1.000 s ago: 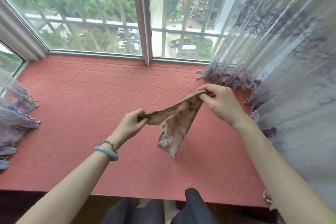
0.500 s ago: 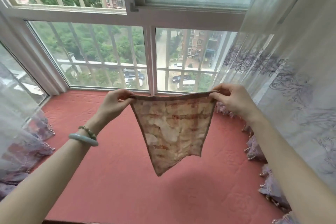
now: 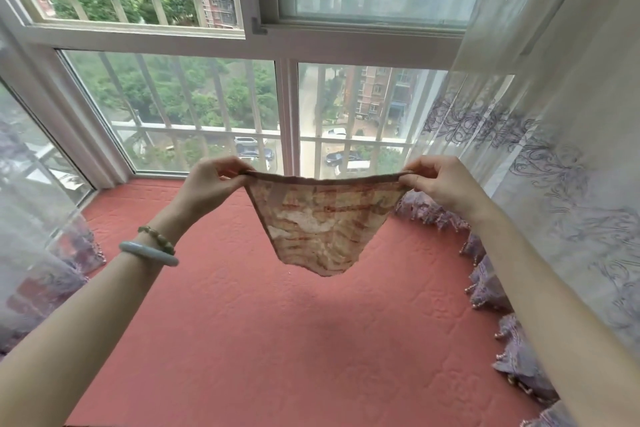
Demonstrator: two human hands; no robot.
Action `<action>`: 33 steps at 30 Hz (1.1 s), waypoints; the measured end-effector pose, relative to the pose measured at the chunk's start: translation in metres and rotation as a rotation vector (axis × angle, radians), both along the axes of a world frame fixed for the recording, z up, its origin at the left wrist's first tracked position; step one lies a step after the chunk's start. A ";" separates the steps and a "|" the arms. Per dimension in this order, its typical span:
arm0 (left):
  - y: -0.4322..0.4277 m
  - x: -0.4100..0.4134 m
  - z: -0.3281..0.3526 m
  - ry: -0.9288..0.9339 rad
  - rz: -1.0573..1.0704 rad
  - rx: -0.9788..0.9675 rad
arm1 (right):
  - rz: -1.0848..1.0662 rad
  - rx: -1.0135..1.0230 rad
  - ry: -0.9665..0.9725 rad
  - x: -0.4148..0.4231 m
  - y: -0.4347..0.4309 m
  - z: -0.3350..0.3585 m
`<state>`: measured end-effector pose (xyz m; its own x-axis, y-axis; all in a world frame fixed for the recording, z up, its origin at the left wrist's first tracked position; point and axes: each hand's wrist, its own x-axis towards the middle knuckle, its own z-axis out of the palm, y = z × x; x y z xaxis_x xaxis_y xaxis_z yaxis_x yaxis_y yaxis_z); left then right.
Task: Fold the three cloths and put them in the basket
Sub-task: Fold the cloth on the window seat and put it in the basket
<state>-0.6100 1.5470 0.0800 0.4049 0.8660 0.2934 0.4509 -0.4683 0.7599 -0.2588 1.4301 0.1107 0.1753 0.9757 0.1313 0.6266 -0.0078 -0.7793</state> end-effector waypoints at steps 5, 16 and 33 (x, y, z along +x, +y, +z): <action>0.007 0.001 -0.002 0.023 0.008 -0.011 | -0.026 0.001 0.006 -0.001 0.010 -0.002; 0.051 0.027 -0.024 0.140 0.081 -0.009 | -0.226 0.036 0.011 0.004 0.057 -0.028; -0.009 0.000 -0.052 0.207 -0.082 -0.075 | -0.102 -0.106 0.199 0.012 0.004 -0.083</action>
